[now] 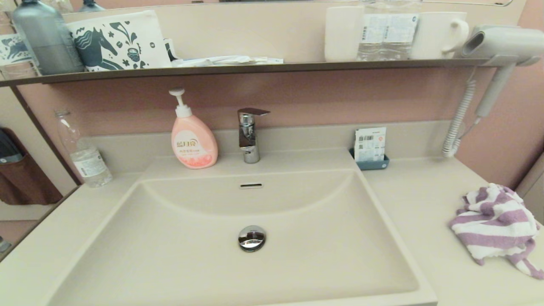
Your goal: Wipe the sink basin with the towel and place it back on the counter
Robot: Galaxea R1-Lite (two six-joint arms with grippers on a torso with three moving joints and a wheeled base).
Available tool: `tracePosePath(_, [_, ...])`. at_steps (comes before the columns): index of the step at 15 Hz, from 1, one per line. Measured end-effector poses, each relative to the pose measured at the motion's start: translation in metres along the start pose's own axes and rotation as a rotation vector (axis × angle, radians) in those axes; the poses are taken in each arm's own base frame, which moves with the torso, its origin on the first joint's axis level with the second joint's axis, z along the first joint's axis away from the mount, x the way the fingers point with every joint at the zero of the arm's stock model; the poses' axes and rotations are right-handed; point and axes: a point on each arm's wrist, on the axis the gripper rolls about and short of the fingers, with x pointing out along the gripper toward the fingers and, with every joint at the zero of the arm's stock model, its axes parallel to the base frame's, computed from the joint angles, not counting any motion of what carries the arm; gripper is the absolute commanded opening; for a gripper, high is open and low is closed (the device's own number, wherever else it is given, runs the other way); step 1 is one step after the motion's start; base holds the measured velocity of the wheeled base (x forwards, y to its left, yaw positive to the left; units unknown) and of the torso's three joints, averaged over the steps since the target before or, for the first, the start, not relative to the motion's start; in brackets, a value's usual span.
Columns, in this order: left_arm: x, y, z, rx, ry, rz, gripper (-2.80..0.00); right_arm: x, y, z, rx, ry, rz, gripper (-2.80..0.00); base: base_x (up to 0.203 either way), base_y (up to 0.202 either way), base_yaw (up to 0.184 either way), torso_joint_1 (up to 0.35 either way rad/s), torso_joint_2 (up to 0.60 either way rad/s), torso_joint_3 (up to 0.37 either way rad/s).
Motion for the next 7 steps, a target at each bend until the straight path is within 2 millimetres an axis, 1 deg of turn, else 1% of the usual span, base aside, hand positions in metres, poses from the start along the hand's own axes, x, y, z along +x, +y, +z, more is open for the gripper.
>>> tracePosePath(7, [0.0000,0.0000,0.0000,0.000,0.000,0.000,-2.80,0.0000,0.0000,0.0001,0.002,-0.001,0.000,-2.80,0.000,0.000,0.000,0.000,0.00,0.000])
